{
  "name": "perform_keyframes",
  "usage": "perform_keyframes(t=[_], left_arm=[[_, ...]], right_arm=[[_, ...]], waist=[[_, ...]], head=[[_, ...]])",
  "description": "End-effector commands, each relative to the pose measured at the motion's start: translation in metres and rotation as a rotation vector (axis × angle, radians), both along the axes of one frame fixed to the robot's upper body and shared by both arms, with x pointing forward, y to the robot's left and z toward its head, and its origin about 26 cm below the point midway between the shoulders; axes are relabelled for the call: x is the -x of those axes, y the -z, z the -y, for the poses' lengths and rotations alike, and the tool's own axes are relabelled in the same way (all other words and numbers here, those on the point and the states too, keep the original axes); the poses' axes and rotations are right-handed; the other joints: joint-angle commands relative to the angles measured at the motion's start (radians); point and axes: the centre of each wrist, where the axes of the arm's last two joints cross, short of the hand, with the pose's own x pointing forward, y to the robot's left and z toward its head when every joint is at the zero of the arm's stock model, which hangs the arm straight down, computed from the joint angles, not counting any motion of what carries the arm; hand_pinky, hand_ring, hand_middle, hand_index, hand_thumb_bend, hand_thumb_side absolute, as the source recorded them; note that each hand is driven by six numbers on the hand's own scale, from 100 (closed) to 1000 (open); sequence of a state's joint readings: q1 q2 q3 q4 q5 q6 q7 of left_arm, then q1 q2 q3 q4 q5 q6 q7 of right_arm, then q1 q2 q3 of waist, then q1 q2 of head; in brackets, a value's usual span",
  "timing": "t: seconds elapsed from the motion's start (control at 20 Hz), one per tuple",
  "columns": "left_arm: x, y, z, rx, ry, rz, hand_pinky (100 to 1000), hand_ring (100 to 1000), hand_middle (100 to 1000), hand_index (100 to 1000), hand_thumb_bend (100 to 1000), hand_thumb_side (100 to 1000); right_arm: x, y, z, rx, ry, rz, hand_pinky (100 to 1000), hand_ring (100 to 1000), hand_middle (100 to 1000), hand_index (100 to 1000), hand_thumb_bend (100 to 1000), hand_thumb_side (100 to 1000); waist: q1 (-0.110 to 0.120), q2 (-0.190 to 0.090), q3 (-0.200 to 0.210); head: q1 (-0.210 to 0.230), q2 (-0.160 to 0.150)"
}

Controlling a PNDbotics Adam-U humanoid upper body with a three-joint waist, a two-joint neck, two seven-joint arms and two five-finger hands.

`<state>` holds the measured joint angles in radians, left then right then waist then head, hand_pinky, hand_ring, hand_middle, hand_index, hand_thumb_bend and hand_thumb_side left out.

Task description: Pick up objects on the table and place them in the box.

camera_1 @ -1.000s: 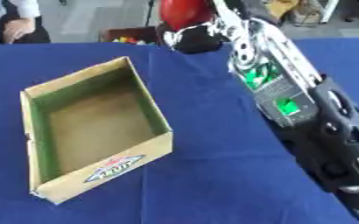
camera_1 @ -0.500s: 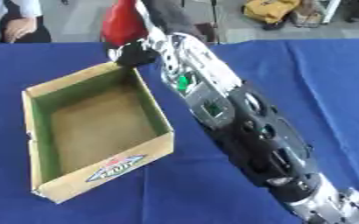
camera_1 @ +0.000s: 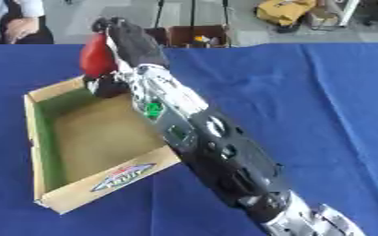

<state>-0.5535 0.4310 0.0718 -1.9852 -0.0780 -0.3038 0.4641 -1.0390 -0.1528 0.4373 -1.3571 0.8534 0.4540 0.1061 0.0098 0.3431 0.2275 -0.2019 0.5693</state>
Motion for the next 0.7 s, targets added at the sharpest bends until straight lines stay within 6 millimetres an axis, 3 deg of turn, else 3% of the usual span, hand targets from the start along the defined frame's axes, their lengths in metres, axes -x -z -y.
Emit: perform_keyframes(t=[0.05,0.7], left_arm=[[0.004,-0.009,0.0,-0.015,0.008,0.031,710,901,862,901,100,1000],[0.004,-0.011,0.002,-0.014,0.02,0.041,710,900,862,901,100,1000]], right_arm=[[-0.001,0.0,-0.011,0.031,-0.019,0.011,632,505,673,857,339,100],[-0.017,0.052,-0.022,0.16,-0.041,-0.139,639,513,684,860,308,100]], waist=[[-0.013,-0.025,0.006],[-0.018,-0.016,0.016]], head=[[-0.006,-0.013],[-0.015,-0.018]])
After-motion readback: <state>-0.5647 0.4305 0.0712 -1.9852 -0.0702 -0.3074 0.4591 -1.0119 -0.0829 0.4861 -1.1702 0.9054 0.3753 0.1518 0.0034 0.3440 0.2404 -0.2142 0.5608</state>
